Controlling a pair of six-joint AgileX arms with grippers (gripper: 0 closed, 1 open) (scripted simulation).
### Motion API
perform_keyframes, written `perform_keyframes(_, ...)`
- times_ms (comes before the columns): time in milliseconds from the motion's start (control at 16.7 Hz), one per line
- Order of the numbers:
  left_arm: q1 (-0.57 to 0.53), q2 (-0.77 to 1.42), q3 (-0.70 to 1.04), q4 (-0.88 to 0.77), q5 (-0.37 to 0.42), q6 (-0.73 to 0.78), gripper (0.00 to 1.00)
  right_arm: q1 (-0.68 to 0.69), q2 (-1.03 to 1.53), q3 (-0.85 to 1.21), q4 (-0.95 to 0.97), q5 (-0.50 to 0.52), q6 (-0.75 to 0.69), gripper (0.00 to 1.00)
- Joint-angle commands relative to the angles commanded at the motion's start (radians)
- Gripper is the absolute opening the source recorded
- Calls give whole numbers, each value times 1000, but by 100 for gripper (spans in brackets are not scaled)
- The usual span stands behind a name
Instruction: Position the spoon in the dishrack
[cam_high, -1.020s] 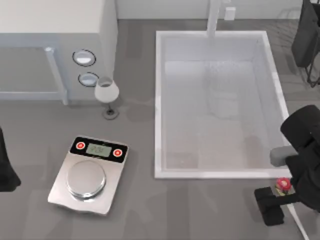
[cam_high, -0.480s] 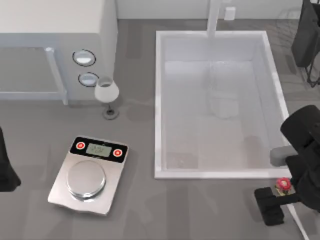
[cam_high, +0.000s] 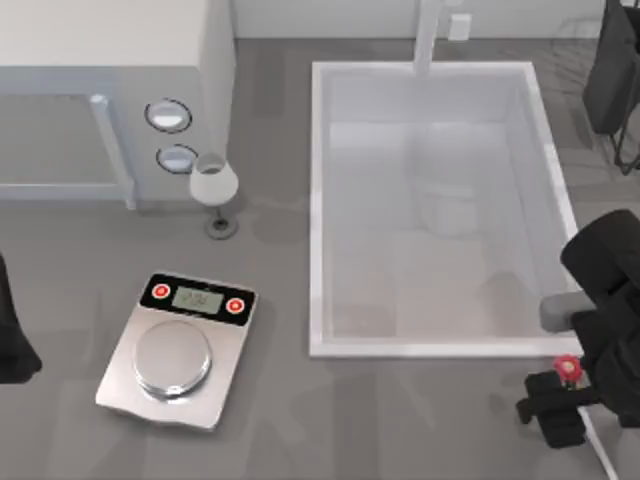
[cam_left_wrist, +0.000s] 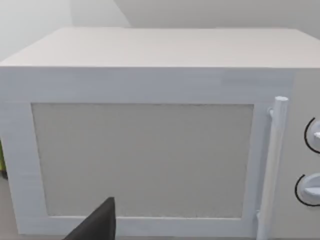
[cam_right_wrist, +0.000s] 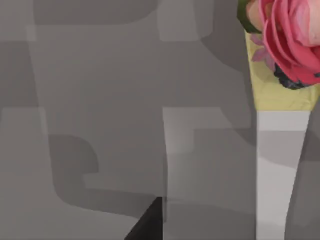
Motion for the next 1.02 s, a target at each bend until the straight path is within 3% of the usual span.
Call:
perform_keyframes(300, 0, 0, 0, 0, 0, 0, 100, 0, -21, 157, -168, 0, 4, 0)
perform_keyframes(780, 0, 0, 0, 0, 0, 0, 100, -7, -123, 578, -740, 0, -8, 0)
perform_keyframes(1020, 0, 0, 0, 0, 0, 0, 100, -11, -167, 677, -845, 0, -14, 0)
